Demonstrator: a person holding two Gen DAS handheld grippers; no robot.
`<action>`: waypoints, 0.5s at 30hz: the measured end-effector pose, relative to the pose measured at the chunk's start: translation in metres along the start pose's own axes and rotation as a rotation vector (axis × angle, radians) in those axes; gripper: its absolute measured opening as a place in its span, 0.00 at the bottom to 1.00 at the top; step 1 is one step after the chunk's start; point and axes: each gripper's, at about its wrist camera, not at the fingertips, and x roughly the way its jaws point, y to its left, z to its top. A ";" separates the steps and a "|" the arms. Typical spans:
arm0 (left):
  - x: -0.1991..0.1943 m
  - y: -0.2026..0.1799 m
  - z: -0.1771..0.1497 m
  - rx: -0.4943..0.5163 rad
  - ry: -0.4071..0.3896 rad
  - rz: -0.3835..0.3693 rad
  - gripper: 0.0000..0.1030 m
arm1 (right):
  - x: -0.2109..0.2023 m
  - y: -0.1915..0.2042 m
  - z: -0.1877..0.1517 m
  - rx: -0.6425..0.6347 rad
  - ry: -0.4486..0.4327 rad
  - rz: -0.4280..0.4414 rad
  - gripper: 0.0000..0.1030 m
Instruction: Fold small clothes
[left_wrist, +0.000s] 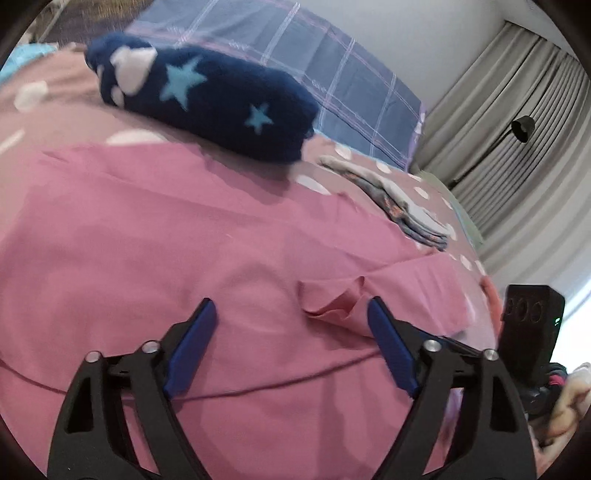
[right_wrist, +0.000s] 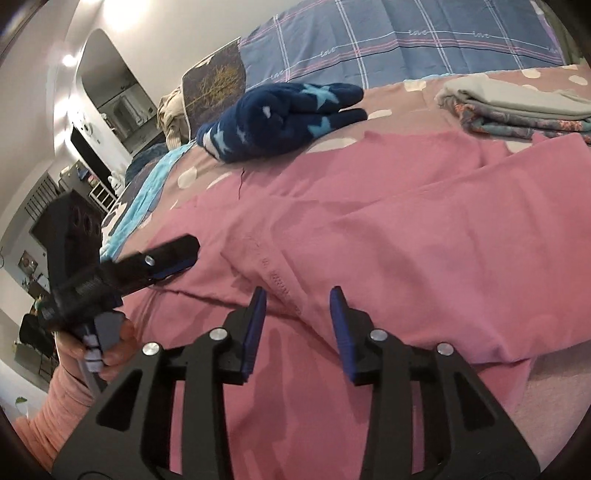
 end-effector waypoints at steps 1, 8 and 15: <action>0.003 -0.004 0.001 0.001 0.017 0.000 0.72 | 0.001 0.004 0.001 -0.017 0.001 0.011 0.36; 0.005 -0.014 0.003 -0.028 0.054 -0.029 0.64 | -0.003 0.065 -0.010 -0.320 0.094 0.094 0.37; 0.022 -0.036 0.006 0.065 0.122 0.040 0.45 | -0.010 0.063 -0.029 -0.368 0.084 -0.094 0.37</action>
